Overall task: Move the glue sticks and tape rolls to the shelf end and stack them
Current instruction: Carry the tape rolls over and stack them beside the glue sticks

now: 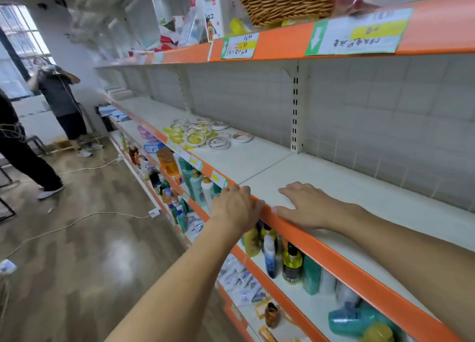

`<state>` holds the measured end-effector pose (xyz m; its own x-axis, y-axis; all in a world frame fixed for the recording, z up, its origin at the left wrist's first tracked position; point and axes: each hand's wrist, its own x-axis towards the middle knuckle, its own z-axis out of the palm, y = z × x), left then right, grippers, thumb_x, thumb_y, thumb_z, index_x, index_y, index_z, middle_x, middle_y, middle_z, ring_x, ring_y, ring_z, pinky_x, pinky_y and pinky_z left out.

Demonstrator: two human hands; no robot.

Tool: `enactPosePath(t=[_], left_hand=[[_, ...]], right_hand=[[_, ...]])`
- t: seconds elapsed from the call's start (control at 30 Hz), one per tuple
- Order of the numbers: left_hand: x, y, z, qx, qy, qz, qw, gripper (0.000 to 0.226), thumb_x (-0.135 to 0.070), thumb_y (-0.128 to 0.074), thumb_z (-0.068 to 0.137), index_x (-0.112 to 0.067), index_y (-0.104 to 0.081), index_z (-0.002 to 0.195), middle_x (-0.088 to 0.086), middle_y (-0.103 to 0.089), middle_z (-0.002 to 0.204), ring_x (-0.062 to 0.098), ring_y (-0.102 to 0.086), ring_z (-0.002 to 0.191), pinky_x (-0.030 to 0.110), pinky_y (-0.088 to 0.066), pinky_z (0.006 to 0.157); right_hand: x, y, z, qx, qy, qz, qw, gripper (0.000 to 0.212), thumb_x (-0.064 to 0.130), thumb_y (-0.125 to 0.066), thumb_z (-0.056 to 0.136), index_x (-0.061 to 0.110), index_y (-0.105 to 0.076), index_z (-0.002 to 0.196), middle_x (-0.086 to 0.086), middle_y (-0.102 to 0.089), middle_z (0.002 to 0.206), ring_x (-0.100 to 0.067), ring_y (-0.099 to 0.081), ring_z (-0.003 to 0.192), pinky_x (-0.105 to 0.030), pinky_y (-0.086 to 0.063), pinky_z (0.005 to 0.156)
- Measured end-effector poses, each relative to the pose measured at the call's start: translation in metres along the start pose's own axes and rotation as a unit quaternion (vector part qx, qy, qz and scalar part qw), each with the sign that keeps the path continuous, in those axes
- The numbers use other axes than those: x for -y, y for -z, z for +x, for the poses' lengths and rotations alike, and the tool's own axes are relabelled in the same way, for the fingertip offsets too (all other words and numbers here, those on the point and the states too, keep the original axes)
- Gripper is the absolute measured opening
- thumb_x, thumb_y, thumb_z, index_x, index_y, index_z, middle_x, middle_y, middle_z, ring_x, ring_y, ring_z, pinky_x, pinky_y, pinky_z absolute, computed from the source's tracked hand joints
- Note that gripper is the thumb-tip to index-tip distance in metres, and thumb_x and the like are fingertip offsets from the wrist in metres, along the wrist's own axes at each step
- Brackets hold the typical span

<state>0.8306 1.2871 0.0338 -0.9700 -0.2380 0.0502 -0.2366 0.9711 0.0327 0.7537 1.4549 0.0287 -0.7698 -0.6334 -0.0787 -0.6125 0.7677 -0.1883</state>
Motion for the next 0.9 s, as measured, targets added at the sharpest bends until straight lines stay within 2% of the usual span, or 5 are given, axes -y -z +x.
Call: enactPosePath(t=[0.27, 0.33, 0.57, 0.9], left_hand=[[0.070, -0.007, 0.093, 0.015, 0.003, 0.002, 1.000, 0.044, -0.047, -0.033, 0.101, -0.011, -0.053, 0.117, 0.014, -0.054, 0.122, 0.033, -0.051, 0.114, 0.041, -0.043, 0.085], [0.087, -0.006, 0.118, 0.019, 0.000, 0.004, 1.000, 0.042, -0.044, -0.034, 0.100, -0.011, -0.052, 0.118, 0.013, -0.054, 0.123, 0.033, -0.050, 0.116, 0.042, -0.043, 0.087], [0.143, -0.021, 0.178, 0.025, -0.004, -0.011, 1.000, 0.040, -0.043, -0.035, 0.101, -0.011, -0.051, 0.121, 0.014, -0.053, 0.126, 0.033, -0.049, 0.118, 0.041, -0.043, 0.091], [0.233, -0.035, 0.270, 0.017, -0.042, -0.050, 0.998, 0.038, -0.040, -0.036, 0.101, -0.009, -0.048, 0.119, 0.013, -0.052, 0.124, 0.033, -0.048, 0.117, 0.043, -0.042, 0.094]], right_hand=[[0.025, 0.002, 0.121, 0.009, 0.003, 0.030, 1.000, 0.075, 0.066, -0.043, 0.094, 0.019, -0.034, 0.152, -0.009, -0.033, 0.156, -0.030, -0.032, 0.142, -0.043, -0.030, 0.115], [0.034, 0.001, 0.151, 0.005, 0.005, 0.037, 0.999, 0.075, 0.065, -0.045, 0.094, 0.018, -0.035, 0.151, -0.010, -0.035, 0.154, -0.031, -0.033, 0.141, -0.043, -0.031, 0.114], [0.063, -0.012, 0.229, -0.032, -0.001, 0.043, 0.999, 0.070, 0.061, -0.049, 0.093, 0.015, -0.042, 0.145, -0.011, -0.044, 0.145, -0.029, -0.043, 0.133, -0.042, -0.038, 0.108], [0.104, -0.031, 0.343, -0.130, -0.053, 0.085, 0.986, 0.081, 0.060, -0.057, 0.089, 0.018, -0.030, 0.153, -0.003, -0.033, 0.153, -0.023, -0.034, 0.140, -0.035, -0.032, 0.112]])
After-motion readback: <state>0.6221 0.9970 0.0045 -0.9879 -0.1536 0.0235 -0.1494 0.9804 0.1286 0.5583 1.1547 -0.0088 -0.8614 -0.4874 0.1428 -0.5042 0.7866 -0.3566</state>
